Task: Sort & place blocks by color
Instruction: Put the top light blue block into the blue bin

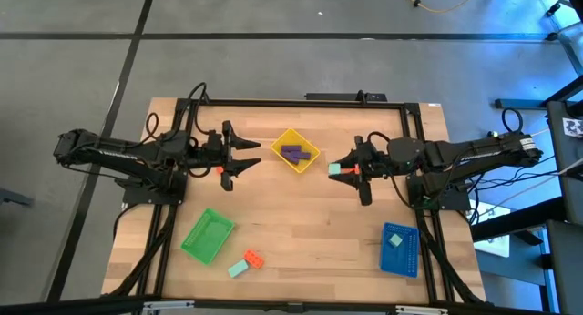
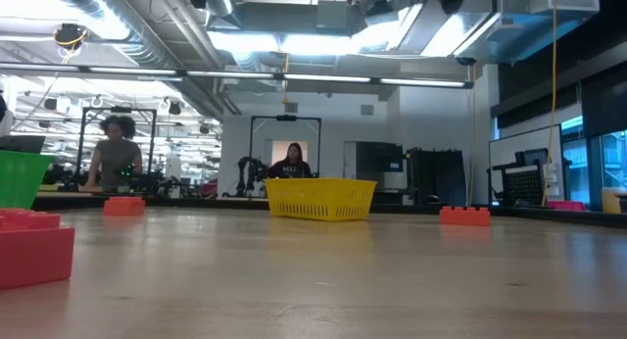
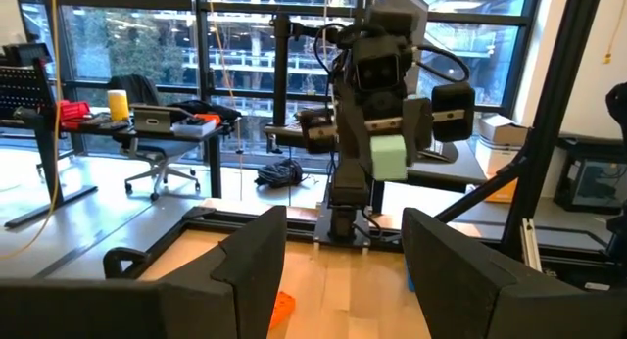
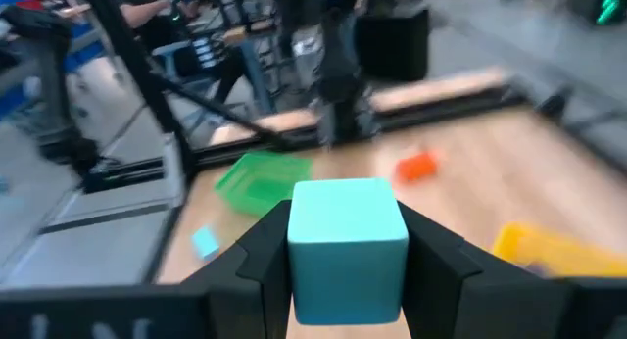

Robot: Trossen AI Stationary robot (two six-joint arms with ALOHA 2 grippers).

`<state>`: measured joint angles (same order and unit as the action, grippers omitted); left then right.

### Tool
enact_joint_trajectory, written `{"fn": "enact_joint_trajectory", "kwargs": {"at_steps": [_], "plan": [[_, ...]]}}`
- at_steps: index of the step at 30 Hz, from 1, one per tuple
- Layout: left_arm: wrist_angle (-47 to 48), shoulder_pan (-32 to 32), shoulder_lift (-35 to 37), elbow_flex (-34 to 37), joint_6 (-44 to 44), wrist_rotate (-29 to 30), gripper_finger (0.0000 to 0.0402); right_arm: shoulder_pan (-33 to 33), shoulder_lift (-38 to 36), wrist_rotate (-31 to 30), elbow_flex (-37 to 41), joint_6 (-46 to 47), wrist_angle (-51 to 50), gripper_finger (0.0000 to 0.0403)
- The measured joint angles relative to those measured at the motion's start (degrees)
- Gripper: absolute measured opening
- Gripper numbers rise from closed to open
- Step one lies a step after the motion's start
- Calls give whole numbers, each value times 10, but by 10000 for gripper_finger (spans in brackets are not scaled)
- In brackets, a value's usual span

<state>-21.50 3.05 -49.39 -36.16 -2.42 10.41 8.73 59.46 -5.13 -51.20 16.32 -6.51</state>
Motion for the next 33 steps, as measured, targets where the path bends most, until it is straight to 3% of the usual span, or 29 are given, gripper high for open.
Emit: {"fn": "enact_joint_trajectory", "kwargs": {"at_steps": [4,7,19,24,33], "plan": [[0,0,0,0,0,0,195,21,0,76,0,116,-88,138],[0,0,0,0,0,0,195,80,3,113,0,203,-173,138],[-8,0,0,0,-2,19,195,426,60,62,0,582,-391,138],[-13,0,0,0,0,27,195,472,134,58,0,625,-409,138],[-17,0,0,0,0,37,195,477,280,56,0,628,-404,139]]}}
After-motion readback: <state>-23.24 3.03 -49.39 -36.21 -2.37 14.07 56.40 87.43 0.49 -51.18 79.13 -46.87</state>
